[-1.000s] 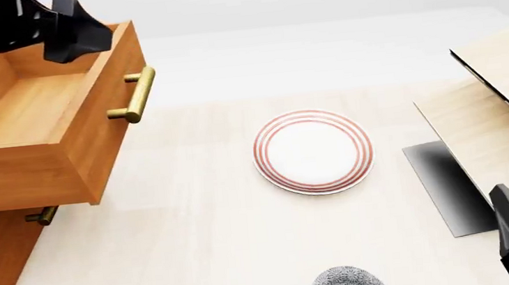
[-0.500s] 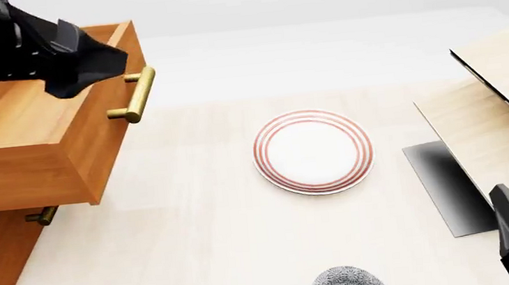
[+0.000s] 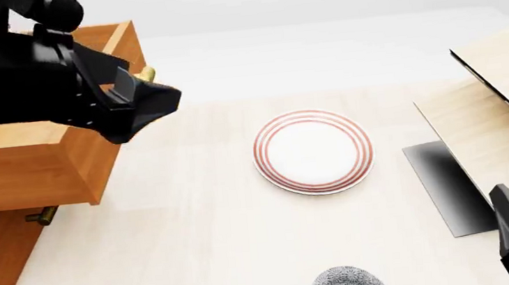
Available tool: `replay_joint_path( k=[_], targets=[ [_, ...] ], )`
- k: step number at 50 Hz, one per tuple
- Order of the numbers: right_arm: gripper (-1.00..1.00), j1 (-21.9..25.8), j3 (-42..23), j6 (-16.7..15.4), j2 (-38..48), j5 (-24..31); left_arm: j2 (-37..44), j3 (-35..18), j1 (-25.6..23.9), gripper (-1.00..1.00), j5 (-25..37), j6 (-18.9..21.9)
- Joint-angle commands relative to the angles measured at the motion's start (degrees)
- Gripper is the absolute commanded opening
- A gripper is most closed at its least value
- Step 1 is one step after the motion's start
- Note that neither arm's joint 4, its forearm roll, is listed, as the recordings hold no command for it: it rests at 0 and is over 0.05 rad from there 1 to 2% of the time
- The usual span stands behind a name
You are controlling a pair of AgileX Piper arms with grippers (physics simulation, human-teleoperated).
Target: Open the top drawer of the cabinet and put the bowl in it.
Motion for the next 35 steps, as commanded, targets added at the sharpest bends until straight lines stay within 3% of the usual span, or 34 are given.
replay_joint_path(
  k=[1,14,19,35],
  targets=[
    [1.00,0.0,0.0,0.0,0.0,0.0,1.8,3.3,-5.2,1.00,-5.3,-2.4],
    [1.00,0.0,0.0,0.0,0.0,0.0,3.3,6.2,-8.4,1.00,-10.8,-5.2],
    [1.00,0.0,0.0,0.0,0.0,0.0,2.1,8.0,-8.5,1.00,-12.3,-8.7],
    [1.00,0.0,0.0,0.0,0.0,0.0,4.7,13.0,-10.9,1.00,-17.8,-10.1]
  ],
)
